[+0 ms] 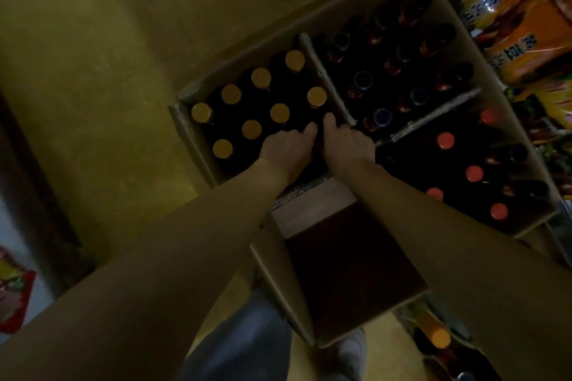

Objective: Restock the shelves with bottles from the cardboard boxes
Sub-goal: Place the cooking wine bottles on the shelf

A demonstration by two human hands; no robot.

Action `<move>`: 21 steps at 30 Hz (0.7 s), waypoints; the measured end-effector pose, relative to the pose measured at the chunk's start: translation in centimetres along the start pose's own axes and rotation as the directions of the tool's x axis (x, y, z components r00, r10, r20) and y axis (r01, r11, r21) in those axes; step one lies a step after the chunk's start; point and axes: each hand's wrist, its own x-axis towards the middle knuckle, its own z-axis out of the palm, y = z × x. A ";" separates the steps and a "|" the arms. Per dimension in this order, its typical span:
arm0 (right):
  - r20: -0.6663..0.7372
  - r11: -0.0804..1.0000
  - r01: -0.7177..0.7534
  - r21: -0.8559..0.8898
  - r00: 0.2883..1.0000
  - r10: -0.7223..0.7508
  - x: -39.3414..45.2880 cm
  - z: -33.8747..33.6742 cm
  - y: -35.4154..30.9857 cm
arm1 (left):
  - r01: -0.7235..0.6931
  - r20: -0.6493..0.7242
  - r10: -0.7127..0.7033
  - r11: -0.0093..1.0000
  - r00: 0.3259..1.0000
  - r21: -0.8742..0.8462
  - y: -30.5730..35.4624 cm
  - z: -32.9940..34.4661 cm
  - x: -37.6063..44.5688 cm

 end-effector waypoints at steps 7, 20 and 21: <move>-0.065 0.988 0.058 0.145 0.997 -0.049 -2.5 -2.0 1.2 | 0.055 0.032 -0.053 0.997 0.998 -0.061 1.4 -3.0 -2.1; -0.294 0.953 0.270 0.135 0.930 -0.222 -16.8 -21.0 3.1 | 0.016 -0.072 -0.022 0.997 0.997 -0.079 6.9 -20.4 -14.1; -0.314 0.952 0.277 0.131 0.922 -0.225 -18.2 -23.0 3.1 | 0.017 -0.088 -0.023 0.997 0.996 -0.072 7.6 -22.3 -15.6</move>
